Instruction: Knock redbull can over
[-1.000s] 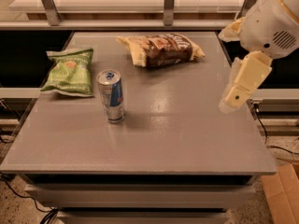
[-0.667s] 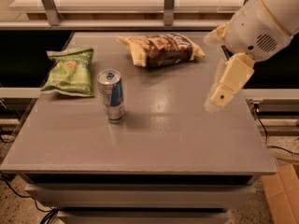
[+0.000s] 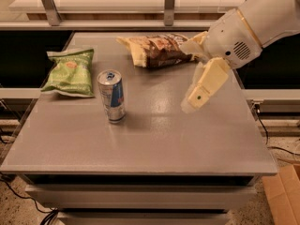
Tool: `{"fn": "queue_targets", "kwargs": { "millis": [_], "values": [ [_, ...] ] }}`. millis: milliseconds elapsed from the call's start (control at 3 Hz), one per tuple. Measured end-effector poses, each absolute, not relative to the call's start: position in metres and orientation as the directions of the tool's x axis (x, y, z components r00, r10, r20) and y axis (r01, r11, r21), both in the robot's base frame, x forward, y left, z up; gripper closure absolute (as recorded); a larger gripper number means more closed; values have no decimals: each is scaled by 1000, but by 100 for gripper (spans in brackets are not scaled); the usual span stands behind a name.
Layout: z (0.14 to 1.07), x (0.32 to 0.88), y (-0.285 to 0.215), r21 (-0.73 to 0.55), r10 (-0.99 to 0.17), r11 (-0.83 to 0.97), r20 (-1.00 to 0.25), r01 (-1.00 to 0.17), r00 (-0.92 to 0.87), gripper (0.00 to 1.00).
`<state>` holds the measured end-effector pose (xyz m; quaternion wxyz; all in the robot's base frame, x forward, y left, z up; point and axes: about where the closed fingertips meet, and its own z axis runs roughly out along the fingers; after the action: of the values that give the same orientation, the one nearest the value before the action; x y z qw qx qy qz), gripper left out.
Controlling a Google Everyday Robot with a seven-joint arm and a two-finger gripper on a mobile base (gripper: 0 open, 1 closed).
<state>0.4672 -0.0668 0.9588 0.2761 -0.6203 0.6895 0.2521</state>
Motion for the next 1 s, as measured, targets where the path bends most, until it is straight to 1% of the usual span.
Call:
{"fn": "queue_targets", "kwargs": {
  "millis": [333, 1000],
  "values": [
    [958, 468, -46, 41, -650, 80, -755, -996, -84, 0],
    [937, 468, -6, 67, -520, 95, -847, -993, -107, 0]
  ]
}}
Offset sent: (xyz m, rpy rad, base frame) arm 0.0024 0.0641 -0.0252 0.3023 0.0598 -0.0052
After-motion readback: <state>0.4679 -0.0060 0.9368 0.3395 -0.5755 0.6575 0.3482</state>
